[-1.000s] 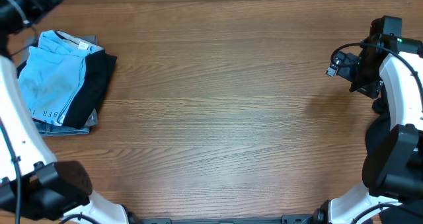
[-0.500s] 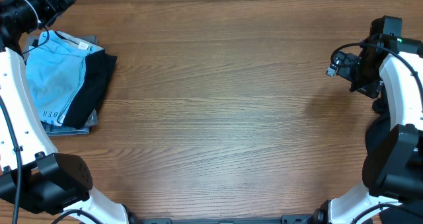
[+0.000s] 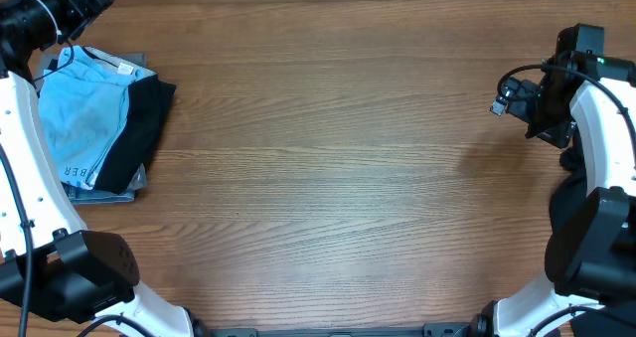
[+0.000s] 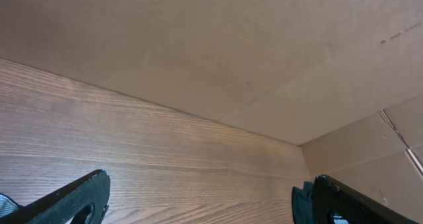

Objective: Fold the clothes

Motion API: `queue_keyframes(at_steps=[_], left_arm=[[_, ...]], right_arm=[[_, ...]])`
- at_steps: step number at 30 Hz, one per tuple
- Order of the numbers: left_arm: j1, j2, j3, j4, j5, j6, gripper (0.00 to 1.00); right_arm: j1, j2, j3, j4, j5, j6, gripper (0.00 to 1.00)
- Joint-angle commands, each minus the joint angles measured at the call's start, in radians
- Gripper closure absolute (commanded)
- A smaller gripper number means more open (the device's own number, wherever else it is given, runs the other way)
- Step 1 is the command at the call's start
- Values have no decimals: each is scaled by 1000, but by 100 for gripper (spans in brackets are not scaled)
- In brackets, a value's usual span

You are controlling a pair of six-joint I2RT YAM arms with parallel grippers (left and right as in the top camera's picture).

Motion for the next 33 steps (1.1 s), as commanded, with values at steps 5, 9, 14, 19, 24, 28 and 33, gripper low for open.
queue_keyframes(at_steps=[5,9,14,19,24,28,33], left_arm=[[-3,0,-1,3,5,-10,0],[-3,0,-1,3,5,-10,0],[-3,0,-1,3,5,-10,0],[-3,0,-1,3,5,-10,0],[-3,0,-1,3,5,-10,0],[-3,0,-1,3,5,-10,0],[-3,0,-1,3,5,-10,0]], right_arm=[[3,-10,11,3,10,3,0],[3,-10,11,2,10,3,0],[3,-10,11,2,10,3,0],[3,-10,11,3,10,3,0],[3,-6,11,2,10,3,0],[3,-6,11,2,10,3,0],[5,-8,11,22,10,3,0]])
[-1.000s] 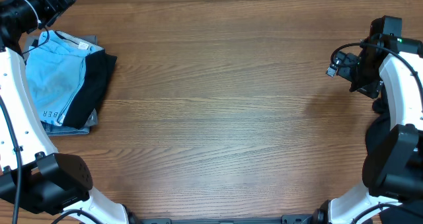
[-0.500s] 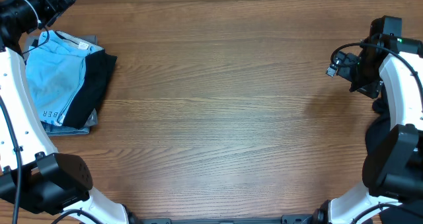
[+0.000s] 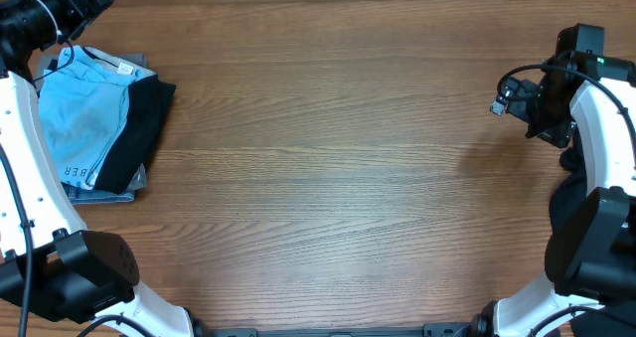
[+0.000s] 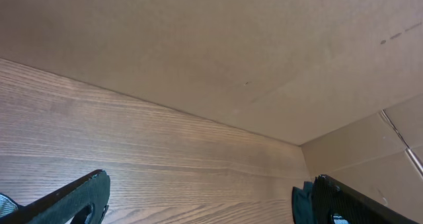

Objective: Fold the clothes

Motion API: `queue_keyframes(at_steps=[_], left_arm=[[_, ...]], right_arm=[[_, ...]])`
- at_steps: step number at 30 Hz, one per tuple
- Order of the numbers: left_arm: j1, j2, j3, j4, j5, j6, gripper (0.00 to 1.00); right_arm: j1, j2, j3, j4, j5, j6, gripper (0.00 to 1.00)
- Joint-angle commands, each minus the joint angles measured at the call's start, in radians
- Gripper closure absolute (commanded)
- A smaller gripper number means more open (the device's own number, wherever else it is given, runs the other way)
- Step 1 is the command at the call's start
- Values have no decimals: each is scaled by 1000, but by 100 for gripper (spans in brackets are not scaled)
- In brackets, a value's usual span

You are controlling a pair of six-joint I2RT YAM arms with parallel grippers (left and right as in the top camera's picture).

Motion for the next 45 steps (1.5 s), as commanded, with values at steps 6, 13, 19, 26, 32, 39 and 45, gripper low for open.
queue_keyframes(at_steps=[6,13,19,26,32,39,45], left_arm=[[-3,0,-1,3,5,-10,0],[-3,0,-1,3,5,-10,0],[-3,0,-1,3,5,-10,0],[-3,0,-1,3,5,-10,0],[-3,0,-1,3,5,-10,0],[-3,0,-1,3,5,-10,0],[-3,0,-1,3,5,-10,0]], right_arm=[[55,-99,11,19,10,2,0],[229,-355,11,19,10,2,0],[458,-641,11,19,9,2,0],[570,-1053,11,12,27,6,0],[558,-1361,8,-103,-18,45,0],[485,-1568,-142,-120,-17,45,0],[428,-1646,-386,-16,-44,50,0]])
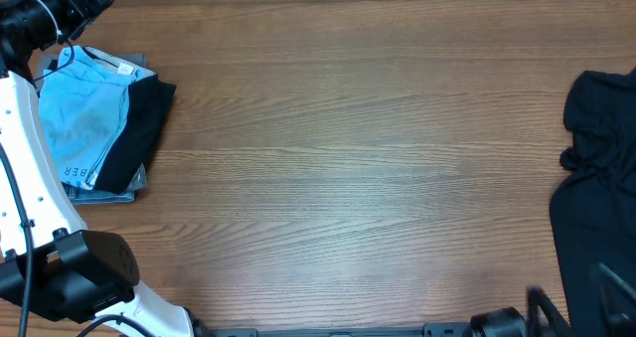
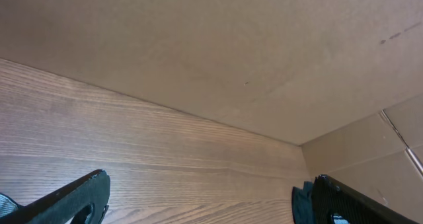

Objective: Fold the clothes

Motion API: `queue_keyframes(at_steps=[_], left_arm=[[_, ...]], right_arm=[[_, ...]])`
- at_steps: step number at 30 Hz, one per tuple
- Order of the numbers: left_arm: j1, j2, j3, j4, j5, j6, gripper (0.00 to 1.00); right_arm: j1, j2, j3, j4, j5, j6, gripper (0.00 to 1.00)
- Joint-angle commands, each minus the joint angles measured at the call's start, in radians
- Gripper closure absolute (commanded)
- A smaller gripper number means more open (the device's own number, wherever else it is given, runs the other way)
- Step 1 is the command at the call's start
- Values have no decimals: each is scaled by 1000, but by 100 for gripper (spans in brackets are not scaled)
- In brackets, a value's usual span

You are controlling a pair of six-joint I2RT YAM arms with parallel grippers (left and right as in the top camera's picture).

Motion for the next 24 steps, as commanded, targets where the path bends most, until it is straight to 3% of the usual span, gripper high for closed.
queue_keyframes(at_steps=[1,9,17,24], left_arm=[[-3,0,-1,3,5,-10,0],[-3,0,-1,3,5,-10,0],[-3,0,-1,3,5,-10,0],[-3,0,-1,3,5,-10,0]], right_arm=[[-32,-43,-179,110,-33,7,0],[-49,-185,-637,603,-80,8,0],[-68,-222,-977,1054,-96,10,0],[-70,-222,-1146,1217,-95,34,0]])
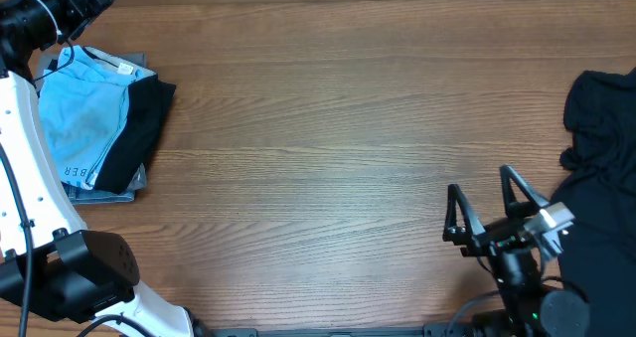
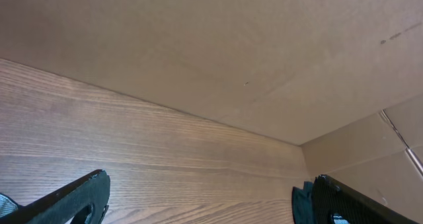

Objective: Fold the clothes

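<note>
A folded pile (image 1: 94, 118) lies at the table's far left: a light blue garment beside a black one, on a grey piece. An unfolded black heap (image 1: 602, 108) hangs over the right edge. My left gripper hovers at the far left corner behind the pile. In the left wrist view it (image 2: 205, 201) is open, its fingers (image 2: 73, 199) wide apart over bare wood. My right gripper (image 1: 479, 183) stands open near the front right, just left of the black heap, with nothing between its fingers.
The wooden table (image 1: 328, 148) spans the view between pile and heap. A brown cardboard wall (image 2: 218, 45) rises behind the table's far edge. My left arm's white links (image 1: 25, 168) run down the left side.
My right arm, almost out of view at the front right corner before, now shows its open gripper at the front right beside the black heap. The left gripper and both clothes piles are unchanged.
At first my right arm stood over the right edge, covering the black heap, and it was the same a second later. Then it was gone from there and the heap lay exposed. Now its open gripper is low at the front right. The left gripper stayed put.
</note>
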Motion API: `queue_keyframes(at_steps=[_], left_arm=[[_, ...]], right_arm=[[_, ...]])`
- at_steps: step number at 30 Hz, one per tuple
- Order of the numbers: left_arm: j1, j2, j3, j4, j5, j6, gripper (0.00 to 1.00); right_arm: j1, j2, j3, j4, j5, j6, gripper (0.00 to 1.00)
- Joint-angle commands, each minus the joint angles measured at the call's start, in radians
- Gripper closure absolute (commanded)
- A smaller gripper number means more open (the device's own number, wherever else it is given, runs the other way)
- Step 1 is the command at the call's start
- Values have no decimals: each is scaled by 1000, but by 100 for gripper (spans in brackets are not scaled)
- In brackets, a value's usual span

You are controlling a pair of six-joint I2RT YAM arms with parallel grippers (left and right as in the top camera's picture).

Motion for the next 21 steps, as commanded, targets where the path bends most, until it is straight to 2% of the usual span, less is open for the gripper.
queue_keyframes(at_steps=[1,12,21], left_arm=[[-3,0,-1,3,5,-10,0],[-3,0,-1,3,5,-10,0],[-3,0,-1,3,5,-10,0]], right_arm=[[-5,-12,-71,50,-1,18,0],[-14,-12,-195,128,22,13,0],[-15,-12,-198,-2,43,-91,0]])
